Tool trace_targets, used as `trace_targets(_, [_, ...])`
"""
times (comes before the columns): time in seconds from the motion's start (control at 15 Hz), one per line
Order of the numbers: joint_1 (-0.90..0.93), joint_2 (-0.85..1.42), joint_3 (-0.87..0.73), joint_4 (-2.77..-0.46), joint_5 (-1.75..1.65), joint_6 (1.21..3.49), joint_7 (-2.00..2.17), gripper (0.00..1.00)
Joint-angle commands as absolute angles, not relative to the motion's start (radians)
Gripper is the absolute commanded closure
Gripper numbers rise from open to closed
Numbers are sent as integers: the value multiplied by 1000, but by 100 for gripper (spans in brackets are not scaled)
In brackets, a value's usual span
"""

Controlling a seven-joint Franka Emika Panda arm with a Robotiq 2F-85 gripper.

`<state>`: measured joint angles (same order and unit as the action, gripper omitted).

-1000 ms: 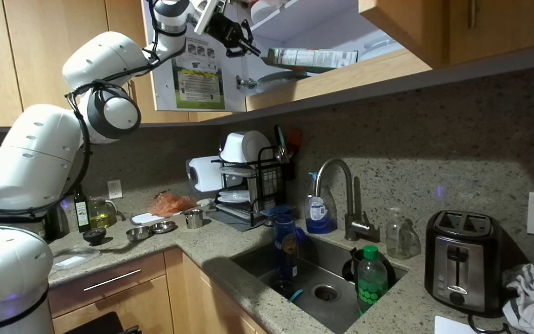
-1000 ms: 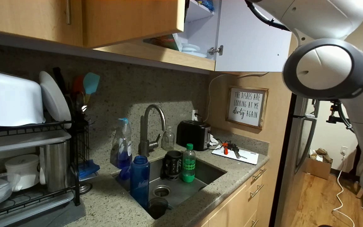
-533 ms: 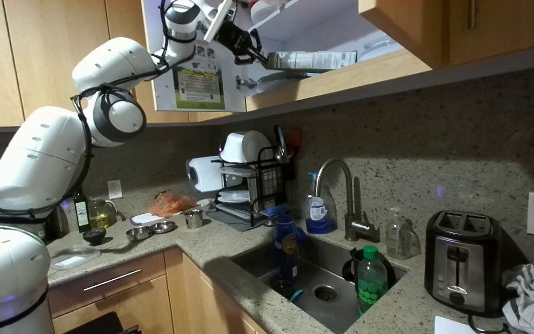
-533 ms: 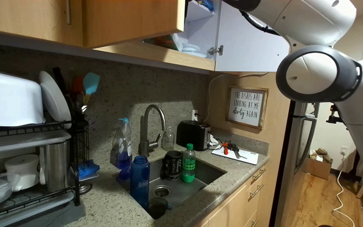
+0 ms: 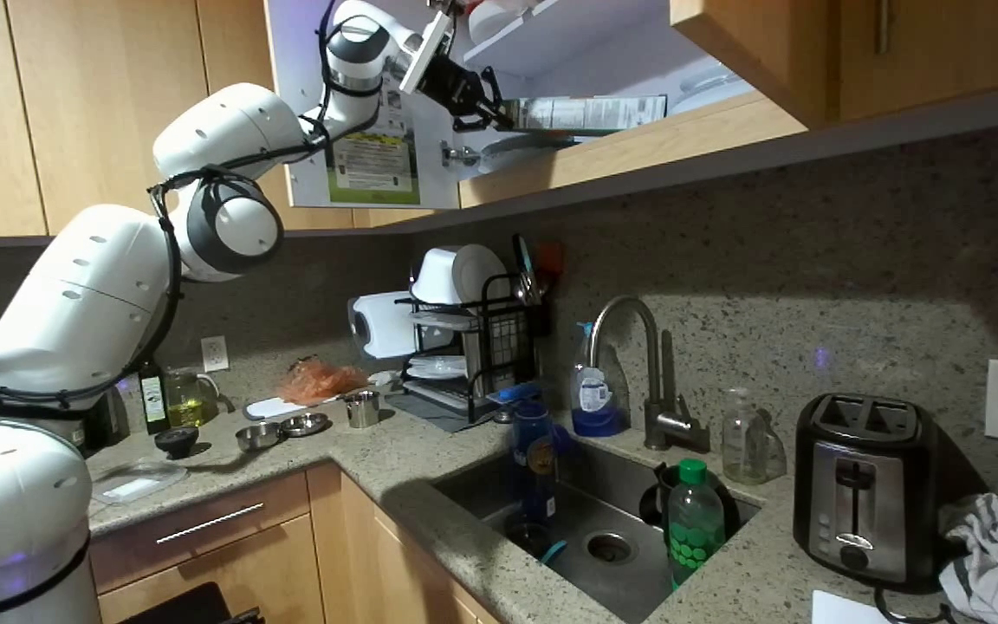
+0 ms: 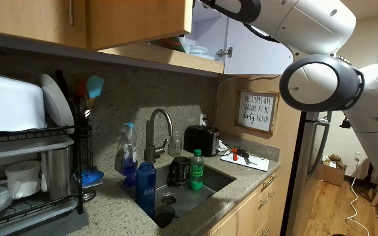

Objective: Pick up the green box from the counter and place it inside the open upper cabinet

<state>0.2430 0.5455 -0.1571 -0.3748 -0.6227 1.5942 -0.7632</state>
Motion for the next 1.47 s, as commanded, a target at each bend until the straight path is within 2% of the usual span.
trace_targets(0.0, [232, 556, -165, -364, -603, 1643, -779, 94])
trace_targets(0.6, [226, 579, -176, -363, -613, 1772, -764, 94])
trace_targets(1.4, [222, 599, -176, -362, -608, 1834, -778, 94])
